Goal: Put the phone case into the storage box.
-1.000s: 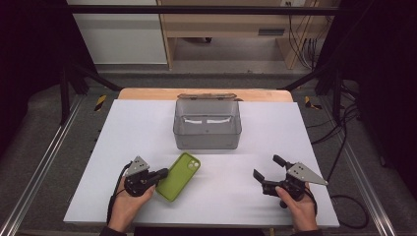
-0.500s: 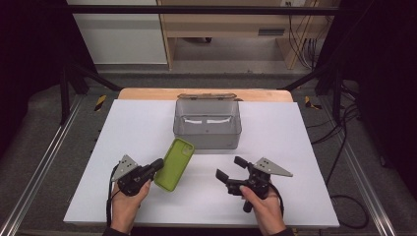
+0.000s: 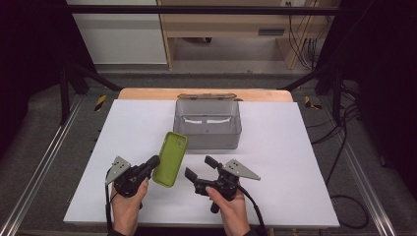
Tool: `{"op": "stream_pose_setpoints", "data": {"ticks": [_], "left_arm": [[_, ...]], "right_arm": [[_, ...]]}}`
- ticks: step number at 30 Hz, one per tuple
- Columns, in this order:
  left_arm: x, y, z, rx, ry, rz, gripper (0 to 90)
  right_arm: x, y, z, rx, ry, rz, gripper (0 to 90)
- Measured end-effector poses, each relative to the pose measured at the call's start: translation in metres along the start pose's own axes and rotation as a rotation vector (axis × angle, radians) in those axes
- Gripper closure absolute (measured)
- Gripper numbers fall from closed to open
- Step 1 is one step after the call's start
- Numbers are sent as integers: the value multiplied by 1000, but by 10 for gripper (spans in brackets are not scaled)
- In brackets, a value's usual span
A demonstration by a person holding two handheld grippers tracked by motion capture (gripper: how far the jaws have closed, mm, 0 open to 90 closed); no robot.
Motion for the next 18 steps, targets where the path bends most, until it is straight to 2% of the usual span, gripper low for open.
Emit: {"op": "stream_pose_setpoints", "data": {"ticks": [7,14,18], "left_arm": [[1,7,2,1,33,7,883],[1,13,2,-7,54,6,883],[1,15,2,-11,59,1,884]], "right_arm": [[-8,-16,-12,-41,31,14,185],[-17,-26,-19,-47,45,40,335],[-20,-28,-19,-72,57,58,445]]}}
Point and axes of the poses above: each handheld gripper's, and its own axes: x roughly backward along the jaws, z roughly out of its top, y roughly to its right, the point moved 5 cm from there along -x, roughly forward along the jaws, and after that the axes turned 12 degrees about -z, right-handed, at the moved point
